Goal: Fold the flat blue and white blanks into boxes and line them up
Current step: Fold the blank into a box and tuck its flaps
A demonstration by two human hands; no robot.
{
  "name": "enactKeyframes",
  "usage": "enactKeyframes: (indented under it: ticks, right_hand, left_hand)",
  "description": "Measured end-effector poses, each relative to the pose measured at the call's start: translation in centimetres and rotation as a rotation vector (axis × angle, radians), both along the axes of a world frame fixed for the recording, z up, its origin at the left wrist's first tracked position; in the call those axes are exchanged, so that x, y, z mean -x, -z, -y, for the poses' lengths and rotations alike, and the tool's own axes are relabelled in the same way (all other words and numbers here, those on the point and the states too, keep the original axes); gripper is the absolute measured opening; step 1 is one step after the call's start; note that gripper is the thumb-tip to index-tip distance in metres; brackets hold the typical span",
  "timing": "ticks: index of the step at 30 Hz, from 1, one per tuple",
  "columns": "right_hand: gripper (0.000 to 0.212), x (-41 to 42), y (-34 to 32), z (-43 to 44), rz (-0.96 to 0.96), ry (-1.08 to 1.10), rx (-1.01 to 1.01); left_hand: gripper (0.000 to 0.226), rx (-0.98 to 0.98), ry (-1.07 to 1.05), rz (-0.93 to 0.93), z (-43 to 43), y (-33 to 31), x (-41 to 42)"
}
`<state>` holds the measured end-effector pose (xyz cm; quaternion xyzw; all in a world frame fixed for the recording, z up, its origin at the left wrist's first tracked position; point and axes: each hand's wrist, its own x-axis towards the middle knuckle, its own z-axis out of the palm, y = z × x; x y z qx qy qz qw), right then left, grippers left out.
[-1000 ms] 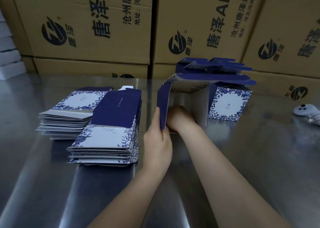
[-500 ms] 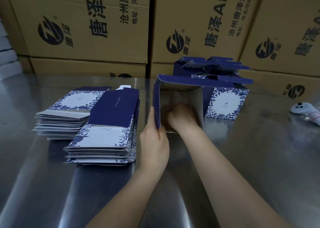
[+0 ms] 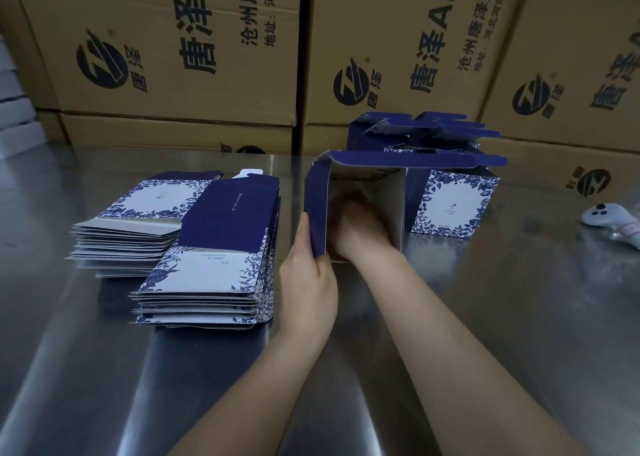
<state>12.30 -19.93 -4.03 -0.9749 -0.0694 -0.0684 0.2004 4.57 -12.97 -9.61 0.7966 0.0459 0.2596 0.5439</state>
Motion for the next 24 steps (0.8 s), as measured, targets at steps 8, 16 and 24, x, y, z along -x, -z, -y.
enactKeyframes:
  ticks: [8,16,24]
  right_hand:
    - [0.045,0.1,-0.4,-0.4,-0.120,-0.081,0.085]
    - [0.024,1.7,-0.4,-0.3,-0.098,-0.189,0.184]
    - [0.024,1.8,0.0,-0.2,-0.131,-0.218,0.172]
  left_hand:
    - [0.052,0.020,0.012,0.010,0.1,0.1,0.1]
    - [0.057,0.024,0.008,-0.011,0.1,0.0,0.1]
    - [0.056,0.020,0.011,-0.012,0.1,-0.1,0.2]
